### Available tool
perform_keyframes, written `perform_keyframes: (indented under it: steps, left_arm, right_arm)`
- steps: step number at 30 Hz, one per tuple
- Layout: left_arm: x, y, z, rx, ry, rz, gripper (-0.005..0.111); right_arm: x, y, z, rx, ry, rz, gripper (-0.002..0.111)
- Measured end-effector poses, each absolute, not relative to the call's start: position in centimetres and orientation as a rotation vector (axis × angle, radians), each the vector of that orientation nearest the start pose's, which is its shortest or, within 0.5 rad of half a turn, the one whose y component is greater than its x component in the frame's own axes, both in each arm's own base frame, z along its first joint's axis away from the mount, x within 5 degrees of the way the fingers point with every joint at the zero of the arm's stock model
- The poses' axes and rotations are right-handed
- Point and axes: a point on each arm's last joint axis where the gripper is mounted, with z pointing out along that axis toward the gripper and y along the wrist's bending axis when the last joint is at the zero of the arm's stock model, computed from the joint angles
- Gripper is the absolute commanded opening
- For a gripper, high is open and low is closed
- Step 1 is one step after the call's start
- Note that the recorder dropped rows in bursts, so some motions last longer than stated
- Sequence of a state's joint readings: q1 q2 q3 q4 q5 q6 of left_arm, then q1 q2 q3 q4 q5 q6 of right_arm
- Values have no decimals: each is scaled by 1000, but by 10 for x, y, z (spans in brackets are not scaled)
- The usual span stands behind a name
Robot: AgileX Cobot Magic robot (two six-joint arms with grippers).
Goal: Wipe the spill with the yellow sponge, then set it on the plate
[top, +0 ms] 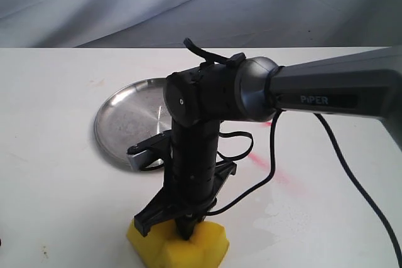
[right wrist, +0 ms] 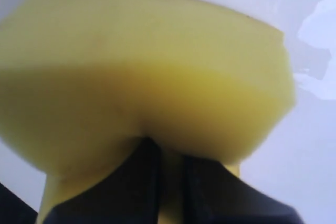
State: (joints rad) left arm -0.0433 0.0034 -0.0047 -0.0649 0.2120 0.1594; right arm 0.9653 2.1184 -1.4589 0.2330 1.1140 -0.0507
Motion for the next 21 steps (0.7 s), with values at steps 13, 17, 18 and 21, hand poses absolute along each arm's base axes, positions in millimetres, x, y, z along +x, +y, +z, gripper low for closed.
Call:
perform_keyframes:
  steps: [13, 17, 18, 21]
  left_arm:
    - [56, -4, 195, 128, 1689, 28, 0]
    - [56, -4, 195, 128, 1689, 28, 0]
    - [56, -4, 195, 128, 1689, 28, 0]
    - [56, -4, 195, 128, 1689, 28, 0]
  right_arm:
    - [239, 307, 136, -1260, 2946, -294, 0]
    - [254, 294, 135, -1194, 2964, -345, 0]
    - [256, 292, 135, -1185, 2966, -343, 0]
    - [257, 292, 135, -1166, 2985, -308, 0]
